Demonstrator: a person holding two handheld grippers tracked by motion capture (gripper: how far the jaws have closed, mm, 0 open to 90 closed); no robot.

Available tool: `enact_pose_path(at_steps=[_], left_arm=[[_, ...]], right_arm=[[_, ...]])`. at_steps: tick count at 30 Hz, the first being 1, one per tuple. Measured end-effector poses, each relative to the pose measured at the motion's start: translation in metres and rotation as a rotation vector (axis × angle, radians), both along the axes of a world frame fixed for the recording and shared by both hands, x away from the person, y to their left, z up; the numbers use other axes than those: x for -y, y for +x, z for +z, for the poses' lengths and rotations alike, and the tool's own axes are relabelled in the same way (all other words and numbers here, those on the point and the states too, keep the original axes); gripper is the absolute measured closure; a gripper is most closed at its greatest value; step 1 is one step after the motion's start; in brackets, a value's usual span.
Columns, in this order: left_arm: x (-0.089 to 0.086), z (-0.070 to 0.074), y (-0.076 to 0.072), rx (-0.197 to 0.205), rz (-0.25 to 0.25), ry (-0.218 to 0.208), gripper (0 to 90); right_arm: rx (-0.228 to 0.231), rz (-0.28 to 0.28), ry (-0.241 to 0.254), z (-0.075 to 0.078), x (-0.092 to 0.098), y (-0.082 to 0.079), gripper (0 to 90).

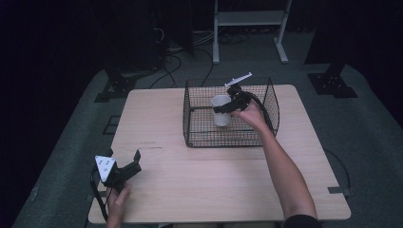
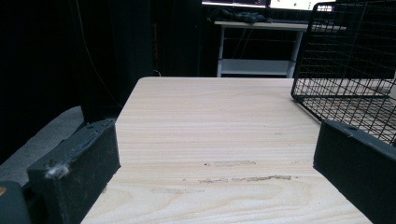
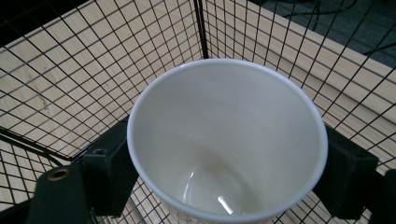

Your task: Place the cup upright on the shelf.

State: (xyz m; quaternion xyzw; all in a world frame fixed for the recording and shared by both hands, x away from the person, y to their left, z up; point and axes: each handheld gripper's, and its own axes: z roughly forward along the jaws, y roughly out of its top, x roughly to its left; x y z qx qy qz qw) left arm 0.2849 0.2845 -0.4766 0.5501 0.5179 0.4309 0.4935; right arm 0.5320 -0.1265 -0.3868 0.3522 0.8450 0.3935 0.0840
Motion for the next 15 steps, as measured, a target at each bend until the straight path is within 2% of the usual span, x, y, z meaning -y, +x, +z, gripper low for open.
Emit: enact_pose_path(at_steps=[12, 15], left_arm=[[0.0, 0.0, 0.0, 0.001, -0.002, 0.004, 0.0], [0.0, 0.0, 0.0, 0.0, -0.001, 0.003, 0.0]], right_arm=[[-0.04, -0.01, -0.019, -0.016, 0.0, 0.004, 18.7], [-0.049, -0.02, -0.028, -0.015, 0.0, 0.006, 18.7]])
